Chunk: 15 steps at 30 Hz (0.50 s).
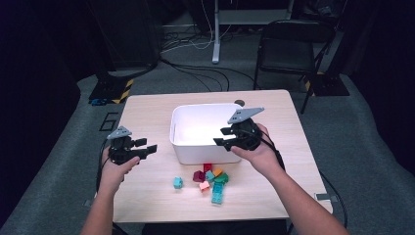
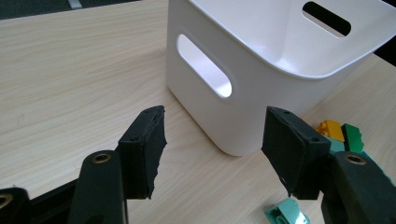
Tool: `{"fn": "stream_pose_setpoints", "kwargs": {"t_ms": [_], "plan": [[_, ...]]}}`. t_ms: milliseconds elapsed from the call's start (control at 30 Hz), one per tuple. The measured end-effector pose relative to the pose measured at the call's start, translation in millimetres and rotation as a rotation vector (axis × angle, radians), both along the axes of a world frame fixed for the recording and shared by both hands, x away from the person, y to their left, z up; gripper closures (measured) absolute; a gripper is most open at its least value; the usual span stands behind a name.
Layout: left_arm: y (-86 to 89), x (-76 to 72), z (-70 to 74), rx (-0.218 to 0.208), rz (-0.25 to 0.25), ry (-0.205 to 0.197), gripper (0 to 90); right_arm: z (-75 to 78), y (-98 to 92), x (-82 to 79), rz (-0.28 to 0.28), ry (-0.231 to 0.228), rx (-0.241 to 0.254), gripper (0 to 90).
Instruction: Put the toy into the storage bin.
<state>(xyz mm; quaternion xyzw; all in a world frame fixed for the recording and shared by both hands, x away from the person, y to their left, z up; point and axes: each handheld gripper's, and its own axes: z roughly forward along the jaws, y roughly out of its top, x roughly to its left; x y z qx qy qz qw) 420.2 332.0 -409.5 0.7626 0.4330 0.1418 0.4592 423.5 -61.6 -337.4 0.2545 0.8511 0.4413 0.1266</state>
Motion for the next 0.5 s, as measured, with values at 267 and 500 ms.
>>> {"fn": "stream_pose_setpoints", "kwargs": {"t_ms": [267,500], "plan": [[0.8,0.2,-0.5,0.001,-0.001,0.0,39.0,-20.3,-3.8,-19.5,-0.001,-0.017,-0.005,53.4],[-0.9,0.2,-1.2,0.0,0.002,0.005,39.0,-42.9,-6.6,-24.1,-0.013,0.018,-0.012,53.5]]}}
